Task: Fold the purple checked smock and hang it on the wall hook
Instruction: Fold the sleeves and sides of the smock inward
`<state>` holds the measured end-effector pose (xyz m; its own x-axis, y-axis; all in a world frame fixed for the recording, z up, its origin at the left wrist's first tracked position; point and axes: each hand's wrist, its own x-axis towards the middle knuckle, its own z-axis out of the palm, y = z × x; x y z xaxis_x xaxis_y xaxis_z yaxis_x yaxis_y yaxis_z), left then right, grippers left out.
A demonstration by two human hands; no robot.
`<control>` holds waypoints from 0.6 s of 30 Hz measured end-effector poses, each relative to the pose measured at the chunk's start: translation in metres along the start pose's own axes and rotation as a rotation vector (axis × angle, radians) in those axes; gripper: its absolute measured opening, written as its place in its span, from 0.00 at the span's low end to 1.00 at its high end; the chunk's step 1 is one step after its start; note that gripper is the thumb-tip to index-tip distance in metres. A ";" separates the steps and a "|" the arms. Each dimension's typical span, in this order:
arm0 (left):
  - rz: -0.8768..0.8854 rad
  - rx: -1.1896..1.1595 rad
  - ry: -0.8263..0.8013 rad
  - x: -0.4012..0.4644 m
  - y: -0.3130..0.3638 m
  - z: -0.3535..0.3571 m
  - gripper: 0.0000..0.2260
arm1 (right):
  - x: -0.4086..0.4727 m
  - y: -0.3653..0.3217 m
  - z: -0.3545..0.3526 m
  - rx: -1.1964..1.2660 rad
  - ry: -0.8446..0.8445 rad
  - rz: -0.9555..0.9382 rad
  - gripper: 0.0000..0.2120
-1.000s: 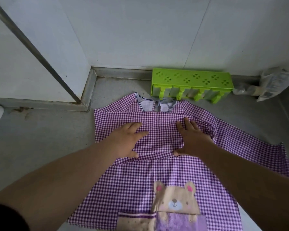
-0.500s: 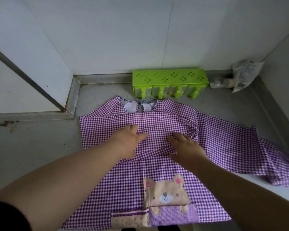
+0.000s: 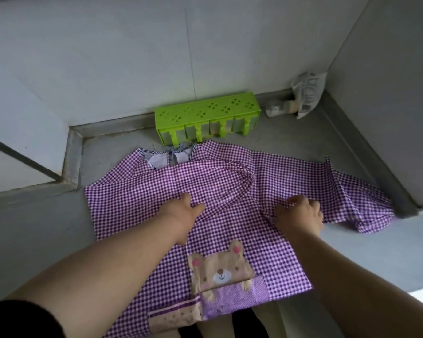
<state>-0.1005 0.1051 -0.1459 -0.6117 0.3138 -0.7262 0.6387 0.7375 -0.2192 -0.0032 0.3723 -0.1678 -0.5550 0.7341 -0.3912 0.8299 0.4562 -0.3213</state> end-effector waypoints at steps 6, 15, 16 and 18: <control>-0.023 0.048 0.001 0.000 0.009 0.003 0.53 | 0.027 0.046 -0.016 0.448 0.060 0.622 0.45; 0.027 0.009 0.043 -0.002 0.005 0.003 0.50 | 0.046 0.035 -0.038 1.090 -0.029 0.549 0.28; 0.035 -0.011 0.051 -0.002 0.003 0.004 0.50 | 0.046 0.028 -0.041 1.087 0.011 0.483 0.26; 0.045 -0.057 0.066 -0.004 -0.002 0.007 0.49 | 0.047 0.012 -0.048 1.132 0.081 0.372 0.25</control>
<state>-0.0964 0.0979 -0.1468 -0.6134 0.3845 -0.6898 0.6396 0.7542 -0.1484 -0.0163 0.4363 -0.1481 -0.2520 0.7756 -0.5788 0.3945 -0.4638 -0.7933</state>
